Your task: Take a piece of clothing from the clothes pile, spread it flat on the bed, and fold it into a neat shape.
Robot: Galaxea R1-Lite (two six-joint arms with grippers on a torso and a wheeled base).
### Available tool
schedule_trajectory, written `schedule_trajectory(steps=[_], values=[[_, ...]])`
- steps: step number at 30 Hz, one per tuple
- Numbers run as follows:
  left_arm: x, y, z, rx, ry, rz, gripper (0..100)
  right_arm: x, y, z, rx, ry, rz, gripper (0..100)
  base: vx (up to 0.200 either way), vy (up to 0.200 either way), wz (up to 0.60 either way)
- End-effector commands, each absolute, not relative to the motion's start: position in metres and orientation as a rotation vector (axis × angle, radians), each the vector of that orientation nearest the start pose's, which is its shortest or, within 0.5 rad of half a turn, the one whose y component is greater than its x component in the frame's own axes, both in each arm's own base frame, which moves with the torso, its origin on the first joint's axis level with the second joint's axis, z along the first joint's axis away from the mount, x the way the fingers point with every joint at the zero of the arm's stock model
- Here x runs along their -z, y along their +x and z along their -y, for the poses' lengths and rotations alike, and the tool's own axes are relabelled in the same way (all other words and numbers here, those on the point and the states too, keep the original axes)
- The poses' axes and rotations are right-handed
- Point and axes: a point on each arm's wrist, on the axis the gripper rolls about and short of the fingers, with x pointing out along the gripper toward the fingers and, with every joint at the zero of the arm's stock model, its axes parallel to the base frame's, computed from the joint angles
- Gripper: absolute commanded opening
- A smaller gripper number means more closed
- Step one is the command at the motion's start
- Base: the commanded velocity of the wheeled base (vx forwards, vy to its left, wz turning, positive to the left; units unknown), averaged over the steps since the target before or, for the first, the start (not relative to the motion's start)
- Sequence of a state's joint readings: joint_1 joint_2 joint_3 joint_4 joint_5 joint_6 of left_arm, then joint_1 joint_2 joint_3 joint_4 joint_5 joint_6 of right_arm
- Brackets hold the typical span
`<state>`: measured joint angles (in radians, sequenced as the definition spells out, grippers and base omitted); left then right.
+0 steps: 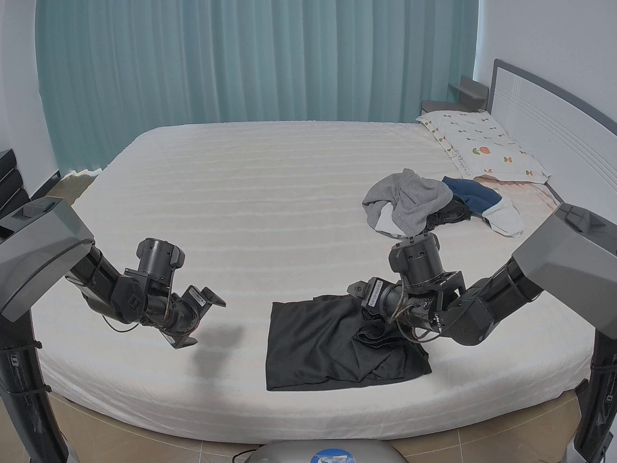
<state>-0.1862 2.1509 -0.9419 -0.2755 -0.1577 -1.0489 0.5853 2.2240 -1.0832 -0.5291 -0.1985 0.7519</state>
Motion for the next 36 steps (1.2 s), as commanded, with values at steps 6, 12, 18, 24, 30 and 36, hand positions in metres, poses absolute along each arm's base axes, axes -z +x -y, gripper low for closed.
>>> schedule_trajectory(steps=[6, 12, 18, 24, 30, 36], values=[[-0.032, 0.351, 0.070, -0.202, -0.945, -1.014, 100, -0.021, 0.353, -0.245, -0.206, 0.532, -0.750, 100, 0.000, 0.000, 0.00], [-0.031, 0.351, 0.070, -0.203, -0.945, -1.017, 100, -0.006, 0.358, -0.249, -0.209, 0.526, -0.777, 100, 0.000, 0.000, 0.00], [-0.031, 0.351, 0.070, -0.203, -0.945, -1.015, 100, 0.003, 0.371, -0.243, -0.170, 0.530, -0.764, 100, 0.000, 0.000, 0.00], [-0.031, 0.351, 0.070, -0.205, -0.944, -1.016, 100, -0.002, 0.392, -0.212, -0.083, 0.535, -0.716, 100, 0.000, 0.000, 0.00], [-0.030, 0.351, 0.070, -0.205, -0.944, -1.016, 100, -0.002, 0.407, -0.174, 0.003, 0.533, -0.690, 100, 0.000, 0.000, 0.00], [-0.030, 0.351, 0.070, -0.206, -0.944, -1.017, 100, -0.017, 0.404, -0.157, 0.017, 0.567, -0.669, 100, 0.000, 0.000, 0.00]])
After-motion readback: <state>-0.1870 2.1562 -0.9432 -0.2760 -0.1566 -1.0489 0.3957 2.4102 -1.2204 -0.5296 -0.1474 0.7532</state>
